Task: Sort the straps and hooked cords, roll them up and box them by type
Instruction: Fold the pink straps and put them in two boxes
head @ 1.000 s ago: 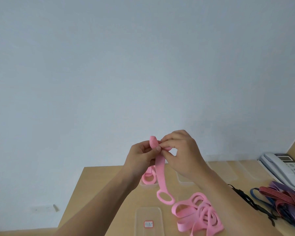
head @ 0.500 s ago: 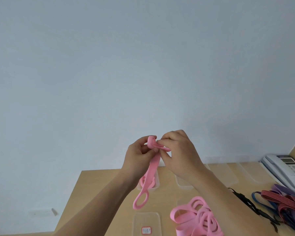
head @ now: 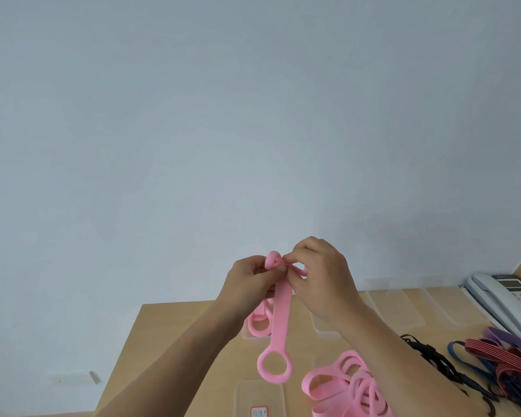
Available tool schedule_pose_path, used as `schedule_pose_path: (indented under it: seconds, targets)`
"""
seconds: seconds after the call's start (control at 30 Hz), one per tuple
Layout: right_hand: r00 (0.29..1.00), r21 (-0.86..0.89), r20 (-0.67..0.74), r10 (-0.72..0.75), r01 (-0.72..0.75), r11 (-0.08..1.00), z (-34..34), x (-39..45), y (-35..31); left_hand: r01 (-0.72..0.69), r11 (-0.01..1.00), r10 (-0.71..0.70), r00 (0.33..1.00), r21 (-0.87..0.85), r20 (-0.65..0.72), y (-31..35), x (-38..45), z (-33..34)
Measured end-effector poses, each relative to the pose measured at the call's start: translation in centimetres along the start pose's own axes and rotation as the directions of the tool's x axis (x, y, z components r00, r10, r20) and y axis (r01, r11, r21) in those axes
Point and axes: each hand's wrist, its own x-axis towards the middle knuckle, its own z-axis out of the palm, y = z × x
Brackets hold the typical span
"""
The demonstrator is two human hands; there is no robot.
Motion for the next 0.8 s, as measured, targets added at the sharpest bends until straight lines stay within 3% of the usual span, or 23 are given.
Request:
schedule_pose_path:
  seconds: [0.2, 0.63, 0.8]
  targets:
    - [0.993, -0.031, -0.096, -0.073, 0.071, 0.997, 0.1, -0.2, 0.1, -0.001, 0.997, 0.009, 0.995, -0.080, 0.099, 0.6, -0.2, -0.3]
    - [0.994, -0.019, 0.010, -0.111, 0.111, 0.994, 0.6, -1.3, 0.4, 0.043, 0.982, -0.015, 0.988, -0.184, 0.152, 0.2, -0.3, -0.9]
    - [0.998, 0.112, 0.027, -0.060, 0.057, 0.992, 0.0, -1.4, 0.0, 0.054, 0.972, -0.029, 0.993, -0.230, 0.111, -0.3, -0.3, -0.9]
